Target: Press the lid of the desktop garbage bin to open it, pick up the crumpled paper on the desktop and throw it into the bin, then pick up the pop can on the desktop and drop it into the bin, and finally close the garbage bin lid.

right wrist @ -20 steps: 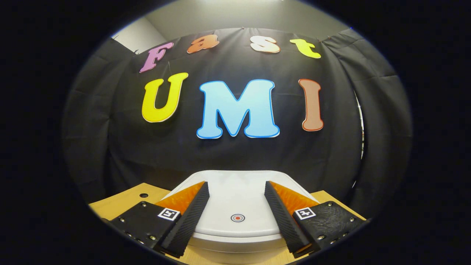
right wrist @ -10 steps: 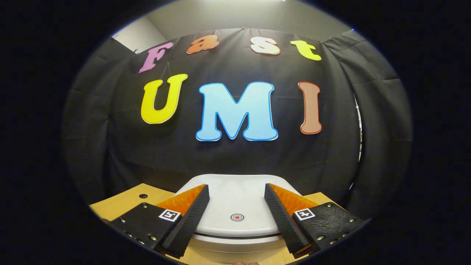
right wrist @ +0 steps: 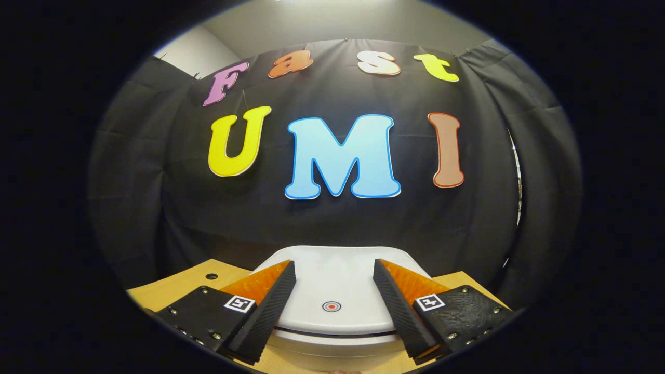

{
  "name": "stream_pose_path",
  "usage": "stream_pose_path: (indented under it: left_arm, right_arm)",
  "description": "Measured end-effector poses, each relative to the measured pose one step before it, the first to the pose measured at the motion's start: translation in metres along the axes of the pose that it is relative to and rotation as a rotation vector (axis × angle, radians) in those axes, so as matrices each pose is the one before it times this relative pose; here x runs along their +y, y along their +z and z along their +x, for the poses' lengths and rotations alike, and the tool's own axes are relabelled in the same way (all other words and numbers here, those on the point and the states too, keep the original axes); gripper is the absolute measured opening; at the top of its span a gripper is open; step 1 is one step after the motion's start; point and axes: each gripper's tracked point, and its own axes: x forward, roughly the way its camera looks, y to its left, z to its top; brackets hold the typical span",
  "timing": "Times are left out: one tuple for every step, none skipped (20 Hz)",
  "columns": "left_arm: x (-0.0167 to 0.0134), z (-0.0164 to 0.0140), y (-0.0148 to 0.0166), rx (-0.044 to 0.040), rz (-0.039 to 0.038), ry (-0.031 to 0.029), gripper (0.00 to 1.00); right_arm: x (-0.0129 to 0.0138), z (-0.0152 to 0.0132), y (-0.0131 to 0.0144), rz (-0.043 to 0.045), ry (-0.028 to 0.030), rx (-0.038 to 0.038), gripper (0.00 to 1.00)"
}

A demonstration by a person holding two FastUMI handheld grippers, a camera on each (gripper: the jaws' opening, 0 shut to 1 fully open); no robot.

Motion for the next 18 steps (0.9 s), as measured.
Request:
stream_pose_path:
  left_arm:
    - [-0.00128,0.00075,-0.00126,0.00473,-0.00339,-0.00179,0.95]
    - [-0.00010,0.00090,-0.00093,0.00269,0.00206,0.00018,0.95]
    - [0.00040,0.00112,-0.00088,0.00169,0.00442,-0.00103,0.95]
    - [-0.00023,0.00246,0.00007,0.00326,0.00456,-0.00090,0.95]
    - [0.00067,0.00134,-0.00036,0.00207,0.00328,-0.00059,0.95]
    - [0.00155,0.00248,0.00016,0.00079,0.00214,0.00068,0.95]
    - [0.00093,0.00202,0.00032,0.00156,0.00075,-0.00034,0.95]
    - [0.00037,0.00201,-0.00129,0.00270,-0.00026,-0.00167,0.95]
    - [0.00066,0.00229,-0.00135,0.00396,-0.00034,-0.00160,0.95]
    - [0.00047,0.00283,-0.00126,0.00303,-0.00062,-0.00182,0.95]
    - [0.00020,0.00234,-0.00197,0.00352,-0.00238,-0.00403,0.95]
    - [-0.00105,0.00291,-0.00228,0.00558,-0.00465,-0.00494,0.95]
    - [-0.00069,0.00270,-0.00086,0.00493,-0.00596,-0.00605,0.95]
    - [-0.00147,0.00284,-0.00149,0.00542,-0.00559,-0.00684,0.95]
    - [-0.00171,0.00190,-0.00133,0.00487,-0.00063,-0.00903,0.95]
    - [-0.00053,0.00149,-0.00030,0.00123,0.00566,-0.00390,0.95]
    - [-0.00044,0.00152,-0.00199,0.00452,0.00970,-0.00452,0.95]
    - [-0.00051,0.00038,-0.00187,0.00531,0.00438,-0.00403,0.95]
  right_arm:
    - [-0.00139,0.00089,-0.00037,0.00280,-0.00316,-0.00183,0.96]
    - [-0.00076,0.00450,-0.00031,0.00249,-0.00407,-0.00122,0.98]
    - [-0.00167,0.00149,0.00110,0.00147,-0.00045,-0.00263,0.98]
    - [-0.00027,0.00199,0.00059,0.00085,0.00111,0.00038,0.98]
    - [-0.00075,0.00087,-0.00009,0.00509,0.00177,-0.00087,0.99]
    - [0.00003,0.00047,-0.00139,0.00234,0.00166,0.00263,0.99]
    - [0.00001,0.00048,-0.00106,-0.00581,0.00080,0.00045,0.99]
    - [0.00043,-0.00024,-0.00220,-0.01054,-0.00151,0.00401,0.99]
    - [0.00009,0.00062,-0.00109,-0.00885,-0.00364,-0.00019,0.99]
    - [0.00014,-0.00070,-0.00056,-0.00740,-0.00293,0.00178,0.99]
    - [-0.00062,0.00160,-0.00018,0.00508,-0.00097,0.00948,0.98]
    - [0.00061,0.00108,-0.00404,0.00112,0.00448,0.02133,0.99]
    - [-0.00008,0.00184,-0.00244,-0.00277,0.00540,0.01951,1.00]
    - [-0.00028,0.00010,-0.00017,0.00246,0.00335,0.00280,1.00]
    - [-0.00012,-0.00003,0.00051,0.00303,0.00194,-0.00191,1.00]
    - [0.00010,-0.00088,0.00115,0.00477,-0.00154,-0.02268,1.00]
    - [-0.00010,0.00104,0.00027,0.00039,-0.00407,-0.00280,1.00]
    - [0.00016,-0.00003,-0.00100,0.00028,-0.00015,-0.00308,1.00]
